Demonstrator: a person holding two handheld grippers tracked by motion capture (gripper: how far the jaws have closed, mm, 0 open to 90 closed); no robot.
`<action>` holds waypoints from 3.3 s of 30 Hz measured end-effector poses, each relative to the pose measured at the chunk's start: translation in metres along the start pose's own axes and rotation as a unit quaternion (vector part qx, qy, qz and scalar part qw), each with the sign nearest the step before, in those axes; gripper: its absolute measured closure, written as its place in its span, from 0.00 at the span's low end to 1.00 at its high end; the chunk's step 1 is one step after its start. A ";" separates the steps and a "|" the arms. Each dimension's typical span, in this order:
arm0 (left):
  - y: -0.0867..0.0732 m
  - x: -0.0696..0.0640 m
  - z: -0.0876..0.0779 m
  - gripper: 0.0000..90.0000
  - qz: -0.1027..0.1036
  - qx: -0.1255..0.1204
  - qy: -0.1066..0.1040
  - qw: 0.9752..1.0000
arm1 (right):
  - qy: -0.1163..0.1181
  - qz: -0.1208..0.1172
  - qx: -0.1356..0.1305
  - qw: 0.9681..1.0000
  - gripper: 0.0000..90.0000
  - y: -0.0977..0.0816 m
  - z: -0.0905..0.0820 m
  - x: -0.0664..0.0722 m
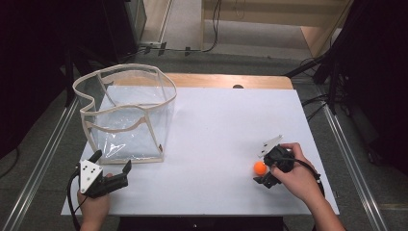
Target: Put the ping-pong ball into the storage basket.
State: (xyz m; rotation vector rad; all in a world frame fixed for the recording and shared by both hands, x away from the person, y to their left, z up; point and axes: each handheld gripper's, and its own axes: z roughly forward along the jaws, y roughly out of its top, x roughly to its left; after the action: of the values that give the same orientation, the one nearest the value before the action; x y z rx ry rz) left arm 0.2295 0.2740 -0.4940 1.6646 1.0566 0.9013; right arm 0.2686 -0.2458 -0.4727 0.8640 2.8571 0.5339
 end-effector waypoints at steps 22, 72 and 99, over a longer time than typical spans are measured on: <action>0.000 0.000 0.000 0.00 0.000 0.000 0.000 1.000 | -0.016 0.009 0.038 0.999 0.20 0.004 0.007 0.007; 0.000 0.000 0.000 0.00 0.002 0.001 0.000 1.000 | -0.022 0.048 0.047 0.997 0.54 0.017 0.014 -0.002; 0.000 0.000 0.000 0.00 -0.001 -0.001 0.000 1.000 | -0.012 0.019 0.042 0.999 0.54 0.050 0.000 -0.004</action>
State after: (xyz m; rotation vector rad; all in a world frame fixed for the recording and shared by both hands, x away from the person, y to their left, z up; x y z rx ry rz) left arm 0.2294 0.2742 -0.4939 1.6618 1.0581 0.8998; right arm 0.2979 -0.2088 -0.4544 0.9316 2.8643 0.4077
